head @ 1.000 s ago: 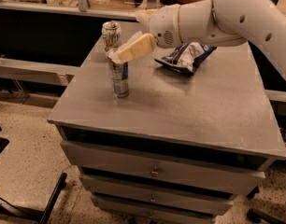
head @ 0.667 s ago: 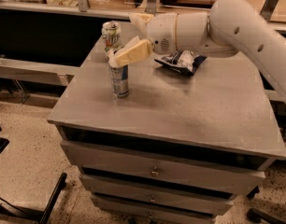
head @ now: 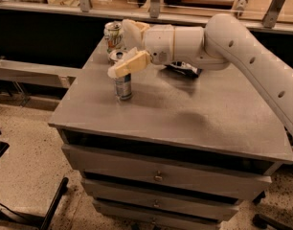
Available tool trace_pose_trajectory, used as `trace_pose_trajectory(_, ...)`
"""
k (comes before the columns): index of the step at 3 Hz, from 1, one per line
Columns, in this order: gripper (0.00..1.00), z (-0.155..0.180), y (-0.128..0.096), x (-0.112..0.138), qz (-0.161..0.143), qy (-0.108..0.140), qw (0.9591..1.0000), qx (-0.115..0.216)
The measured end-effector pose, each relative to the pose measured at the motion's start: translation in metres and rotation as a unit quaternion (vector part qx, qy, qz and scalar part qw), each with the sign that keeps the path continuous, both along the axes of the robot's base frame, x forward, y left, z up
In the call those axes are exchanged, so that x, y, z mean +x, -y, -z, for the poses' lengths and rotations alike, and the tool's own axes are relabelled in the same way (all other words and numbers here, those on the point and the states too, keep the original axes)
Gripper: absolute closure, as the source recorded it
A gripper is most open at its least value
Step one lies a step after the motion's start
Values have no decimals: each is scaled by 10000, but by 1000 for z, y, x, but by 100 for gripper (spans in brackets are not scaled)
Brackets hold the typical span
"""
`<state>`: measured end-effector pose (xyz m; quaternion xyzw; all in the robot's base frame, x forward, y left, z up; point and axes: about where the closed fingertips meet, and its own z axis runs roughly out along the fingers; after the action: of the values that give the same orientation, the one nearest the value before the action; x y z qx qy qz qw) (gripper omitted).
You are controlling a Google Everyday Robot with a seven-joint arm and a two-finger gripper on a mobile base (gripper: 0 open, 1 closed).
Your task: Pick redbull can
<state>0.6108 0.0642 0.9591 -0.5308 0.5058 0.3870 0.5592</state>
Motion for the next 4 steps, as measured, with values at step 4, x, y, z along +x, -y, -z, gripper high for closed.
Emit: trace_pose_trajectory(4,0,30,21,-21,179,-497,9979,371)
